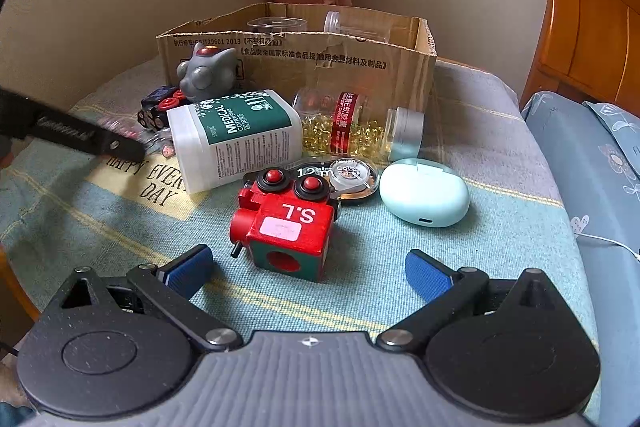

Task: Organize rigid objects
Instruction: 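Grasp the pink keychain toy with the left tool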

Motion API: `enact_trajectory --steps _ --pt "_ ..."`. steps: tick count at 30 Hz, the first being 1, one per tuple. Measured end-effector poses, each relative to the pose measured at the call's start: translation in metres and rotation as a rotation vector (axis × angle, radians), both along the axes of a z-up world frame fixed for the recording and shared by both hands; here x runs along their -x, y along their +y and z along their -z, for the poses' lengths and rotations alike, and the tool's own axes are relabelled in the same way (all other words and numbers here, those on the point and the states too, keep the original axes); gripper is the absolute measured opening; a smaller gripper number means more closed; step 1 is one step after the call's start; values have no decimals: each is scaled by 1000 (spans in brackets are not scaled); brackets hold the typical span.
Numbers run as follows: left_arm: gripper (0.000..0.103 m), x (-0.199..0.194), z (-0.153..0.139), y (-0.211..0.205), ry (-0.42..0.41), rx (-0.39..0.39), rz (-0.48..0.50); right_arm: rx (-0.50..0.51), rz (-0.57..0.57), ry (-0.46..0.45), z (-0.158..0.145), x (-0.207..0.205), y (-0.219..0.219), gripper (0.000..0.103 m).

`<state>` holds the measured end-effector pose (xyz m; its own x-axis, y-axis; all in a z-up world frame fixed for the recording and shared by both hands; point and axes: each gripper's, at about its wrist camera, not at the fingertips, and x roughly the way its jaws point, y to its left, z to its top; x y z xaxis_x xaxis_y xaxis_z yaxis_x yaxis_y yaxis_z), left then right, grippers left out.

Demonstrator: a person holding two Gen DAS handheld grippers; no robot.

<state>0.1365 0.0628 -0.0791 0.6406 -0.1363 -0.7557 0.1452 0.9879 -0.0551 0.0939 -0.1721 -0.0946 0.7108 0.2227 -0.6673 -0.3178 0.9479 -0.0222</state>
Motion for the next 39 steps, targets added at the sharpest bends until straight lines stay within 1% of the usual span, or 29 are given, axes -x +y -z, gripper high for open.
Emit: enact_trajectory --steps 6,8,11,13,14,17,19,21,24,26,27,28,32,35,37,39 --pt "50 23 -2 9 28 -14 39 1 4 3 0 0 1 103" --pt "50 27 -2 11 27 -14 35 1 7 4 0 0 1 103" --pt "53 26 -2 12 22 -24 14 2 10 4 0 0 1 103" --pt "60 23 -1 12 24 -20 3 2 9 5 0 0 1 103" --pt "60 21 0 11 23 -15 -1 2 9 6 0 0 1 103" --pt "60 16 0 10 17 -6 -13 3 9 7 0 1 1 103" --pt "55 15 0 10 18 -3 -14 3 9 7 0 1 1 103" --pt "50 16 -1 10 17 -17 -9 3 9 7 0 1 1 103" --pt "51 20 -1 14 21 -10 -1 3 9 8 0 1 1 103" --pt "56 24 -1 15 22 -21 -7 2 9 7 0 1 1 103" --pt "64 25 0 15 23 -28 -16 2 9 6 0 1 1 103" --pt "70 26 0 15 29 -35 -28 2 9 7 0 1 1 103" --pt "68 29 1 15 31 -25 -35 2 10 7 0 0 2 103" --pt "60 27 -1 15 33 -12 -53 3 9 7 0 0 2 103" --pt "51 26 -1 15 34 -13 -53 3 8 8 0 1 2 103" --pt "51 26 -2 15 40 -9 -53 4 7 10 -1 1 2 103"
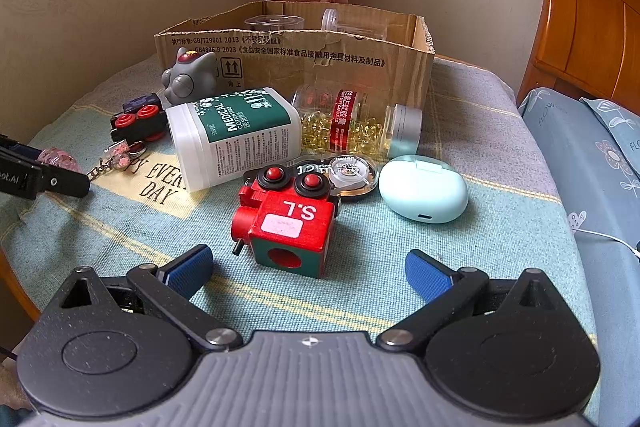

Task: Organize rigid objects
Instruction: 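Grasp the pink keychain toy with the left tool, then lift the pink keychain with the left tool while the right tool grasps the black dice toy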

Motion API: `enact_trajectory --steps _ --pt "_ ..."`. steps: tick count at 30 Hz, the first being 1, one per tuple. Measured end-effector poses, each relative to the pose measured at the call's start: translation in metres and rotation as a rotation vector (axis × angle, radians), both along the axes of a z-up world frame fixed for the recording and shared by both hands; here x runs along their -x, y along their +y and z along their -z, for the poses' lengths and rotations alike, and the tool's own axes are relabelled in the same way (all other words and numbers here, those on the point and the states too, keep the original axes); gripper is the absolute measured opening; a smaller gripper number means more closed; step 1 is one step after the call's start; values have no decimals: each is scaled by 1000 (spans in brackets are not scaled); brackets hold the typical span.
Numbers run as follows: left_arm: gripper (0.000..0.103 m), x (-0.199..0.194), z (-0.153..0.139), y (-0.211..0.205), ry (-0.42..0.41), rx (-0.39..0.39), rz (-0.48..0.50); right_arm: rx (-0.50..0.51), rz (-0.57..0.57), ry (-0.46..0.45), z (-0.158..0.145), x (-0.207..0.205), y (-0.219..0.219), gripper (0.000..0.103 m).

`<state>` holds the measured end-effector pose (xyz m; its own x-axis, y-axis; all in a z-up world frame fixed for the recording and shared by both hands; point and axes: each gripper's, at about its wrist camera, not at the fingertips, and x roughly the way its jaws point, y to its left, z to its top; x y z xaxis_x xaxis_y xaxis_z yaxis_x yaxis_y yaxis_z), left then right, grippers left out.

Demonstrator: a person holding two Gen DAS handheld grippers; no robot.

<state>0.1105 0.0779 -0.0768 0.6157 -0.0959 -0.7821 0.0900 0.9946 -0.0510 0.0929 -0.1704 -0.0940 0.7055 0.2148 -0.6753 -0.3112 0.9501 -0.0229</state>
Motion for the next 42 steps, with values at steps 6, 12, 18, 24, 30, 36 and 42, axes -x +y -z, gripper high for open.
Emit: enact_trajectory --steps 6,12,18,24,30,36,42 --pt "50 5 -9 0 17 26 39 9 -3 24 -2 -4 2 103" --pt "50 22 -37 -9 -40 1 152 12 -36 24 -2 -6 7 103" --pt "49 20 -55 -5 -47 16 165 6 -51 21 -2 -6 11 103" --pt "49 -1 -92 -3 -127 -4 185 6 -56 20 -2 -5 12 103" --pt "49 -12 -117 -14 -184 -28 230 4 -58 18 -1 -4 11 103" --pt "49 -18 -123 -19 -174 -19 247 13 -75 16 -1 -5 13 103" --pt "49 -15 -131 -23 -177 -31 273 19 -95 -19 -16 -5 14 102"
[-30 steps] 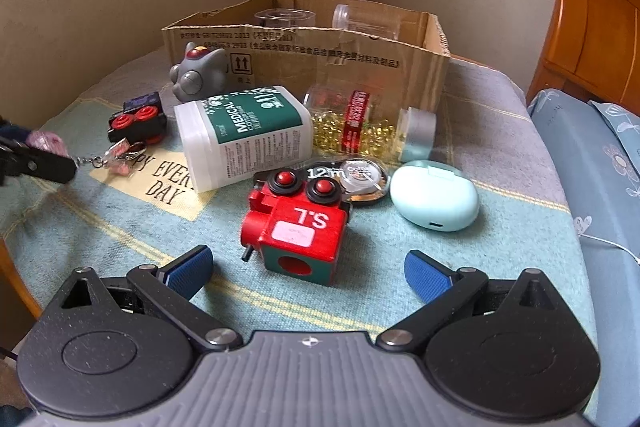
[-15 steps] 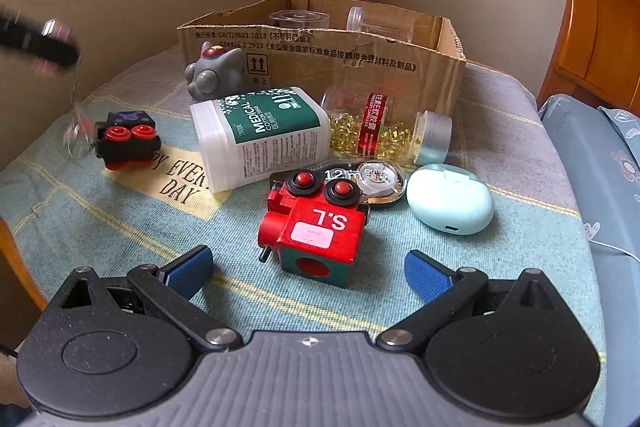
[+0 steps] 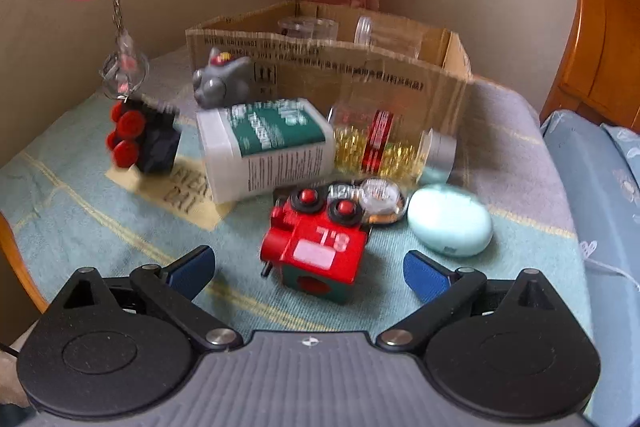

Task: Organize rigid objects
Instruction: 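Lift the pink keychain with the left tool while the right tool grasps the black dice toy, then carry the keychain and dice toy into the box and open both tools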

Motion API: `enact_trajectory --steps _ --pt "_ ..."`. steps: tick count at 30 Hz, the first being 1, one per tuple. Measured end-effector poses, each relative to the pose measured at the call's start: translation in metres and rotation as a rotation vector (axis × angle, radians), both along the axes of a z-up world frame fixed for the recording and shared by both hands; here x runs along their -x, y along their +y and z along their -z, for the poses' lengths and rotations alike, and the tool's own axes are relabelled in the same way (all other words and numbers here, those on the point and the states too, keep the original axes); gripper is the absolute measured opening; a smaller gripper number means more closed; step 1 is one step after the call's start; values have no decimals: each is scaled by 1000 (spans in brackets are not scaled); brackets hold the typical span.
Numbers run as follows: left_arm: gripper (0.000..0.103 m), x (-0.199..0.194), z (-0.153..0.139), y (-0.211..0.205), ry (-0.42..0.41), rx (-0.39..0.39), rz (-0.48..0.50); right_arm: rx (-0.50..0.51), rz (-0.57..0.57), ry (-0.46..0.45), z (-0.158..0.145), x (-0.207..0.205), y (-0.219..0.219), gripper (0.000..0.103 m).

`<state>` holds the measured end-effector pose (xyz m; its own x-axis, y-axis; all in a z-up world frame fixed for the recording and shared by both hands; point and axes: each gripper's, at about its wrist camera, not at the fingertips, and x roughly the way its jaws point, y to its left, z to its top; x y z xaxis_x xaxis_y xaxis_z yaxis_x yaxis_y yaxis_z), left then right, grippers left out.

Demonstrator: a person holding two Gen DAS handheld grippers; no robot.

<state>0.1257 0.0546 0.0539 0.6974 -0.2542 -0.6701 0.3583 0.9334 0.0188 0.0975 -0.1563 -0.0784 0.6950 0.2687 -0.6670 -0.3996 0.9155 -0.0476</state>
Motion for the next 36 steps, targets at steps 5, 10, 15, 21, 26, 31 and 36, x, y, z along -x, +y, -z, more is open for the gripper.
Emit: enact_trajectory --steps 5,10,15,21,26,31,36 --pt "49 4 -9 -11 -10 -14 47 -124 -106 -19 -23 7 -7 102" --pt "49 9 -19 -22 -7 -29 103 -199 -236 -23 -38 4 6 102" --pt "49 15 -27 -29 5 -15 154 -230 -316 -38 -46 -6 22 102" --pt "49 21 -32 -31 -2 -6 169 -302 -413 49 -41 -18 31 69" --pt "49 14 -25 -24 11 -22 114 -309 -398 76 -40 -16 25 59" --pt "49 5 -22 -16 15 -30 83 -277 -351 47 -48 -16 14 58" --pt "50 -4 -20 -10 47 -4 73 -171 -351 -30 -55 -11 13 58"
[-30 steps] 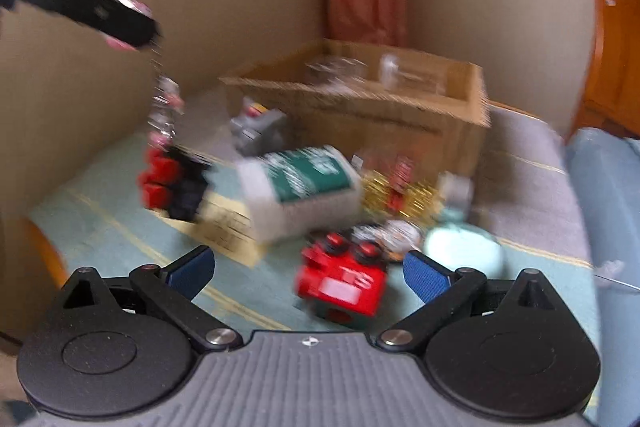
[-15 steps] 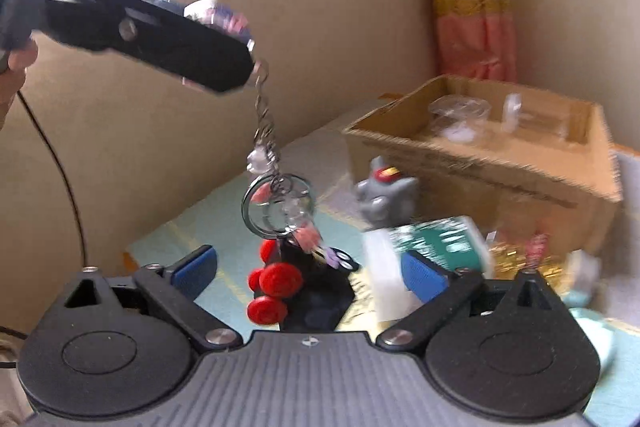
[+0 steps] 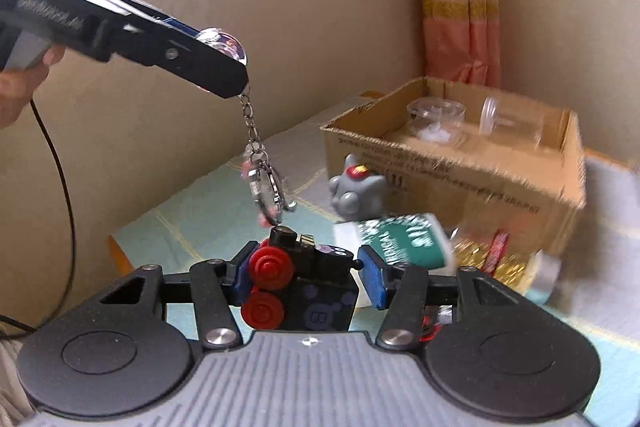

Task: Organize rigid objects
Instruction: 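Carry the keychain and dice toy into the box and open both tools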

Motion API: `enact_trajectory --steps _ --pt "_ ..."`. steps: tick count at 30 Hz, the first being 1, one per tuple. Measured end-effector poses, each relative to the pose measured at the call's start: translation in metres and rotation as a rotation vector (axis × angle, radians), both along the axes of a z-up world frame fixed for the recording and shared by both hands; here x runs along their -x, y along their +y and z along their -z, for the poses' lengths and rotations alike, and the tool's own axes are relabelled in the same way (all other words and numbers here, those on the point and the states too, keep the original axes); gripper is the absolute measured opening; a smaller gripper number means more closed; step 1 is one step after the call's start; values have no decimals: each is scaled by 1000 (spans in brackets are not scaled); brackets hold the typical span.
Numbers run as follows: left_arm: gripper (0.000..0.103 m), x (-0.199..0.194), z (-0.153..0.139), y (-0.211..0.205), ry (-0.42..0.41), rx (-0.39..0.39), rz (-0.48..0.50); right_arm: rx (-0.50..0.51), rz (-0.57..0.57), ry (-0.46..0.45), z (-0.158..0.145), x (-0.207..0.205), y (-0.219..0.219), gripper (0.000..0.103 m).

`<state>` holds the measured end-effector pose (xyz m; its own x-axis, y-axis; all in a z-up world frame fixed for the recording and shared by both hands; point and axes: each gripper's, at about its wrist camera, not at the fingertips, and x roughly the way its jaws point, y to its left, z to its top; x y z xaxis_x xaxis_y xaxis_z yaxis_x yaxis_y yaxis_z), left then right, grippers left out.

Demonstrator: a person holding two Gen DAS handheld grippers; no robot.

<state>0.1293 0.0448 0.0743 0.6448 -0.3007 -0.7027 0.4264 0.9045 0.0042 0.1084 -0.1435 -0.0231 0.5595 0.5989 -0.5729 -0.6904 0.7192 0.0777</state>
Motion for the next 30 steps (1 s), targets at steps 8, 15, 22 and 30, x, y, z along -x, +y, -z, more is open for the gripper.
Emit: enact_trajectory --steps 8,15,22,30 --pt "50 -16 -14 14 -105 -104 -79 159 69 -110 -16 -11 -17 58" --pt "50 -45 1 6 -13 -135 -33 225 79 -171 -39 -34 -23 58" --pt "50 -77 3 -5 1 -171 -22 273 56 -170 -52 -67 -18 58" --pt "50 -108 -1 -14 -3 -199 -15 299 80 -168 -65 -106 -16 58"
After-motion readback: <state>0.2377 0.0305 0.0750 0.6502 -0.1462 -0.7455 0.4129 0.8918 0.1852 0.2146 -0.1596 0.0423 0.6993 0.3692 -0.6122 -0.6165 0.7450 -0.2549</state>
